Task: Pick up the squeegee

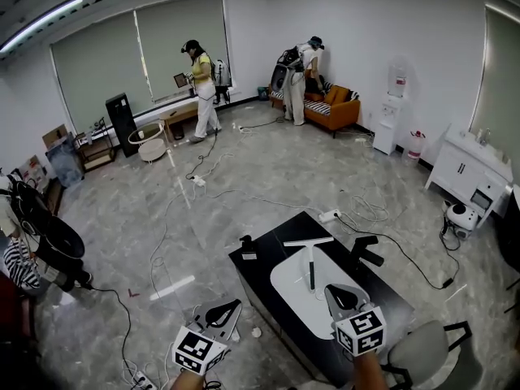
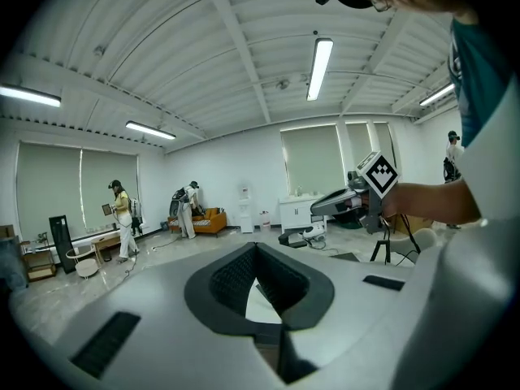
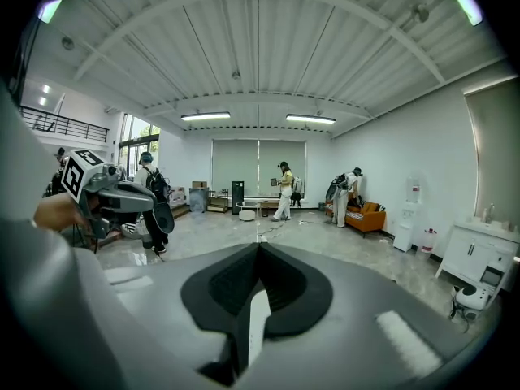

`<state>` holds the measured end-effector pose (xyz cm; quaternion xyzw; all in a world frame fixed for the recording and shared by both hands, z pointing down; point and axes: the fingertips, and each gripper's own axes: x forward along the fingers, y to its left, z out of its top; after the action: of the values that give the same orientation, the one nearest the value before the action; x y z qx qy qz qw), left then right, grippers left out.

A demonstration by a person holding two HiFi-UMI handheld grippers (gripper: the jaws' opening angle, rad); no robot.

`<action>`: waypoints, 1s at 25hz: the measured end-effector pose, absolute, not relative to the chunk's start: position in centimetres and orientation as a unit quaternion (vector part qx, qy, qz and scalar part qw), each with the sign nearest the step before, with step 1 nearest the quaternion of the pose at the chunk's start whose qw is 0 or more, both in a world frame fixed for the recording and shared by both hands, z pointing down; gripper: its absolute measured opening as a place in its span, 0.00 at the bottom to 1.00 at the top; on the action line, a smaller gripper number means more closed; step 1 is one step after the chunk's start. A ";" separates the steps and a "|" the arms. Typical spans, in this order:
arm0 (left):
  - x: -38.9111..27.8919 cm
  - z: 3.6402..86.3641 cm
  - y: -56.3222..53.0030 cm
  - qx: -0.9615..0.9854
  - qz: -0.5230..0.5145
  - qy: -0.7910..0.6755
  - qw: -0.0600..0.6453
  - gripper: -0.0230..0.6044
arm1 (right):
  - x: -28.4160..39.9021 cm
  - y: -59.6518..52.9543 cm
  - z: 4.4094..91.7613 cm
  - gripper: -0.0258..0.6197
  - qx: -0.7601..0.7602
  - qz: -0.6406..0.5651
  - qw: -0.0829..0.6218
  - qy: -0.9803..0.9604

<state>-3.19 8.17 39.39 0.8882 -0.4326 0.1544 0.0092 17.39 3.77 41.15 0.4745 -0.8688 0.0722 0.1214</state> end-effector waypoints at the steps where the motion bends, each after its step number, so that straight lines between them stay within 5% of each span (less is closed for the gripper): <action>1: -3.1 39.5 8.0 0.887 0.156 -0.434 0.010 0.04 | 17.5 3.5 41.2 0.06 0.473 0.073 0.121 -0.869; 25: -3.8 41.5 -9.2 0.941 0.135 -0.310 0.016 0.04 | 16.2 -7.0 43.5 0.06 0.578 0.103 0.145 -0.797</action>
<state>-3.76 -9.16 41.54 0.9409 -0.3103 0.1346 0.0161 16.20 -7.02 43.51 0.5775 -0.7969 0.1026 0.1445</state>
